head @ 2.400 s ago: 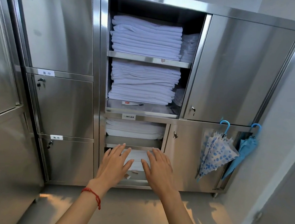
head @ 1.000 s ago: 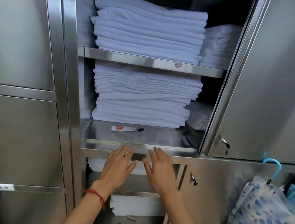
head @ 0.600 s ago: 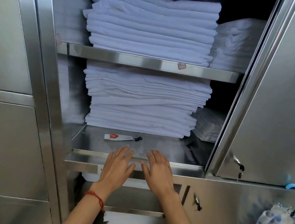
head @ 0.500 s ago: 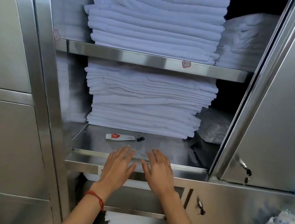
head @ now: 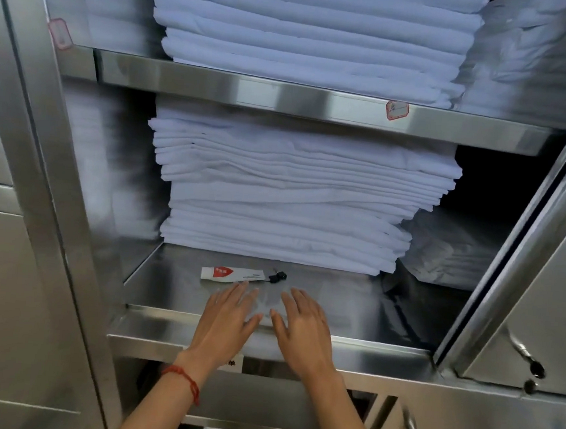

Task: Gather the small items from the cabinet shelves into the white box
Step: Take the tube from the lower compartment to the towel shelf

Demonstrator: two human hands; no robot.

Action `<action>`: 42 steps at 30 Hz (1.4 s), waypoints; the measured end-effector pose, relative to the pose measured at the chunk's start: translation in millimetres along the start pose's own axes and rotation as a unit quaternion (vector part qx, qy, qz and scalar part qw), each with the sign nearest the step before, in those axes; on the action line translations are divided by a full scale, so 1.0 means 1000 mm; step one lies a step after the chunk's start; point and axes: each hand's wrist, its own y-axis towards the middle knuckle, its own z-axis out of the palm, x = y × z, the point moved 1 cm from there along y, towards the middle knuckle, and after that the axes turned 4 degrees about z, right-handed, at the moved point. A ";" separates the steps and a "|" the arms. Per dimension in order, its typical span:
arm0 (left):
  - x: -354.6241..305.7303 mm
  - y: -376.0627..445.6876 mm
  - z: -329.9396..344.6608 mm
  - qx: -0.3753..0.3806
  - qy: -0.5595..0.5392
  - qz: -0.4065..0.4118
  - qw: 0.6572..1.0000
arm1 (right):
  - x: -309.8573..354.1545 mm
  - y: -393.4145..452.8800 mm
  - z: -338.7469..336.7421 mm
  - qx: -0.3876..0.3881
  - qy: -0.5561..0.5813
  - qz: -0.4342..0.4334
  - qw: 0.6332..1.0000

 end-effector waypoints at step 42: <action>0.075 0.110 0.085 0.010 0.003 0.002 1.000 | -0.045 0.132 0.114 0.080 -0.033 -0.006 0.996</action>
